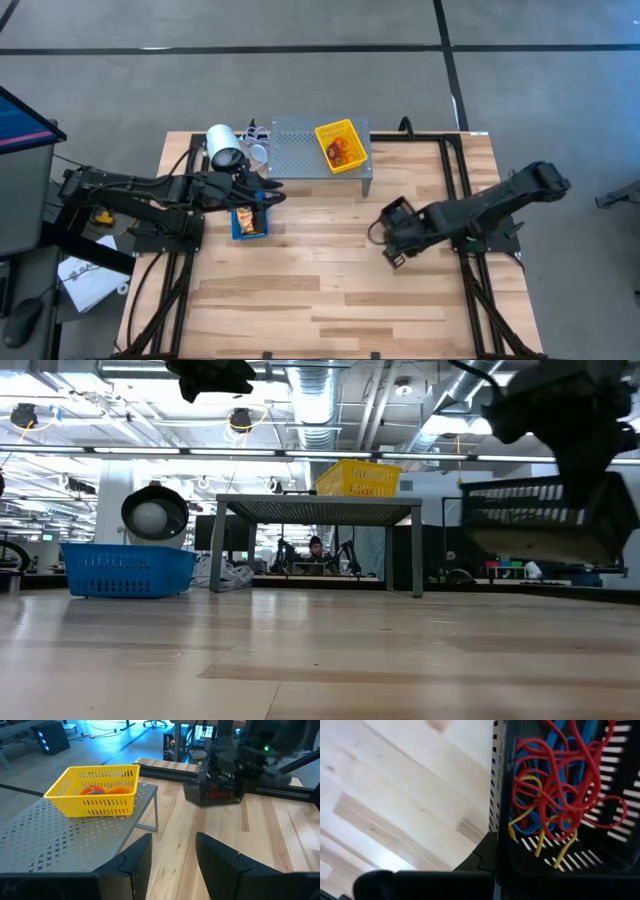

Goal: Pick & Place Office Desk Supplies
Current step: Put the black bin with rubber bands on the shelf

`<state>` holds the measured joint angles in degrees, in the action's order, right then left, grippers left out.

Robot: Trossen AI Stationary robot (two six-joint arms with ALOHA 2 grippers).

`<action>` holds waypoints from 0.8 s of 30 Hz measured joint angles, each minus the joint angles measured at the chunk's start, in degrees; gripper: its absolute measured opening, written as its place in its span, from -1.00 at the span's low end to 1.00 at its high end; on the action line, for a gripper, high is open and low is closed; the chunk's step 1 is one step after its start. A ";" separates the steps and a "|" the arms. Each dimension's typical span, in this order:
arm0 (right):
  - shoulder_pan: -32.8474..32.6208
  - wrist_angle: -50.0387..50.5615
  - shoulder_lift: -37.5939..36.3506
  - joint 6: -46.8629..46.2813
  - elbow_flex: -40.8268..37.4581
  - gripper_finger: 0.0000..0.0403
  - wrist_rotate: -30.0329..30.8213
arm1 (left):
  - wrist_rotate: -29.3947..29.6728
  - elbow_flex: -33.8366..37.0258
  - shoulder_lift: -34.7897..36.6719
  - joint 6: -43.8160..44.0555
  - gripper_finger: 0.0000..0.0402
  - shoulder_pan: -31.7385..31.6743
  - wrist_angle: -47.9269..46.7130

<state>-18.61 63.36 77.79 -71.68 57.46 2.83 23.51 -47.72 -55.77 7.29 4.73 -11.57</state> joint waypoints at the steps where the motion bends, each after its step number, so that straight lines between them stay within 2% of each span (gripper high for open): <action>1: -0.41 -1.04 1.76 0.64 0.89 -1.00 0.00 | -0.25 0.00 0.00 0.00 -0.27 0.00 0.00; 8: -0.88 -5.50 16.82 8.96 9.96 -1.00 -0.22 | -1.38 0.00 -0.11 -1.02 -0.27 0.00 -2.14; 15: -0.42 -9.51 31.06 19.47 23.70 -1.00 -1.51 | -2.56 0.00 -0.11 -2.50 -0.27 0.00 -6.86; 19: -0.46 -9.45 37.24 24.04 30.99 -1.00 -1.54 | -3.35 0.00 -0.11 -2.57 -0.27 0.04 -9.03; 24: -0.44 -9.90 42.99 27.76 36.59 -1.00 -3.28 | -8.07 0.00 -0.13 -2.54 -0.27 0.23 -12.18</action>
<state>-19.05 53.46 120.78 -43.92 94.05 -0.45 15.45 -47.72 -55.90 4.75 4.96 -23.75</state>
